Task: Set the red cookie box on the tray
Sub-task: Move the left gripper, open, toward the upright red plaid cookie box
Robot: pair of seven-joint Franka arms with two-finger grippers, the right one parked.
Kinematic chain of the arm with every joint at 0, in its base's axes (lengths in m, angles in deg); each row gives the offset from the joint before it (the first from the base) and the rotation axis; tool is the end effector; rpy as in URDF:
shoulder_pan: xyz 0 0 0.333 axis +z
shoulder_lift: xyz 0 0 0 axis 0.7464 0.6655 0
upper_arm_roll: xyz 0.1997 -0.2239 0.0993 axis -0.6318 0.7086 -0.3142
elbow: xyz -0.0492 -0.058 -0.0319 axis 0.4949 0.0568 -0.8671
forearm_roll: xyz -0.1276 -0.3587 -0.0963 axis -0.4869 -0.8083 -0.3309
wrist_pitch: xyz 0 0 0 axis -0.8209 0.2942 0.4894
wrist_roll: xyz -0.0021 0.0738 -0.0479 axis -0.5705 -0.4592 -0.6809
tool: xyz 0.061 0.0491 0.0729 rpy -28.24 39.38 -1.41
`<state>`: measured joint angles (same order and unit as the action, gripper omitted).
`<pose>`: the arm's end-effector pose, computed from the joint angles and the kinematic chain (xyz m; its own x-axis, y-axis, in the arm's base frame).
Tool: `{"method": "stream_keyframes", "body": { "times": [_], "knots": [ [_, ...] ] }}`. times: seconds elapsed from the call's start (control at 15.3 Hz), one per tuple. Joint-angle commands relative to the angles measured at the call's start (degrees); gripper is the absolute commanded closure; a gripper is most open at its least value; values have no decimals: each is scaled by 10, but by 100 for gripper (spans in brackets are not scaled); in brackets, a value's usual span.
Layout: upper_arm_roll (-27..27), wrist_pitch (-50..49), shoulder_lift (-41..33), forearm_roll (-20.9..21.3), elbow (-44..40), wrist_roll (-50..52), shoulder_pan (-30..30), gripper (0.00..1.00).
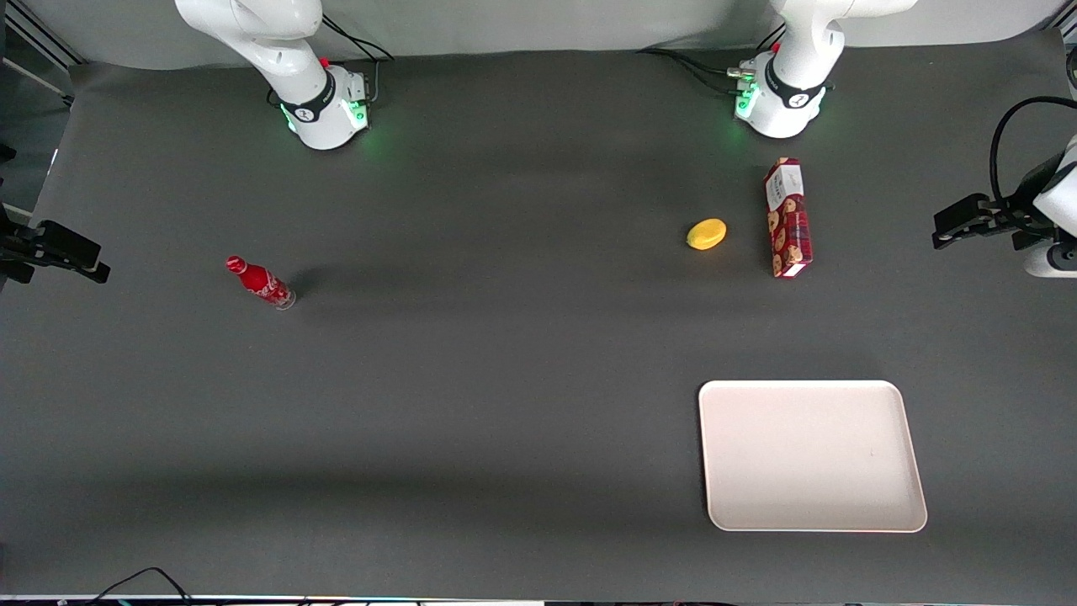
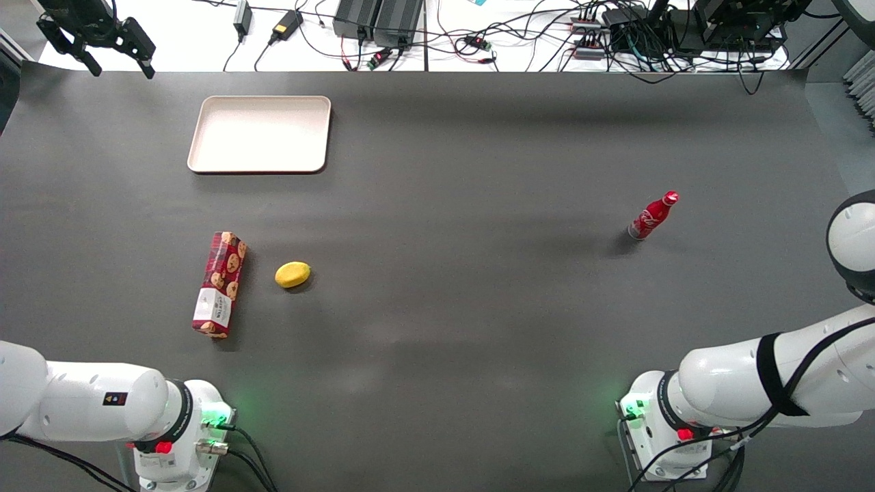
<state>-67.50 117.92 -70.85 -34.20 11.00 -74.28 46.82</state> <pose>0.5552 0.0032 0.6006 0.9971 -0.0400 -0.0652 -0.0415 -0.9989 -0.0206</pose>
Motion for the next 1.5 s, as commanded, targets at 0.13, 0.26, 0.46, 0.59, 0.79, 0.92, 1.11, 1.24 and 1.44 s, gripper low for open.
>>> {"method": "stream_keyframes", "body": {
  "times": [0.13, 0.26, 0.46, 0.59, 0.79, 0.92, 1.11, 1.24, 1.44],
  "knots": [
    [-4, 4, 2, 1, 0, 6, -6, 0],
    [-2, -2, 6, 0, 0, 10, -8, 0],
    [2, -16, 8, 2, 38, 35, -13, 0],
    [12, -7, 2, 3, 96, 38, -15, 0],
    [23, 46, -15, 2, 182, 39, -15, 0],
    [27, 110, -56, -3, 284, 39, -14, 0],
    [42, 201, -98, -3, 409, 38, -14, 0],
    [43, 236, -98, -3, 458, 37, -14, 0],
    [43, 332, -102, -3, 555, 31, -14, 0]
  ]
}}
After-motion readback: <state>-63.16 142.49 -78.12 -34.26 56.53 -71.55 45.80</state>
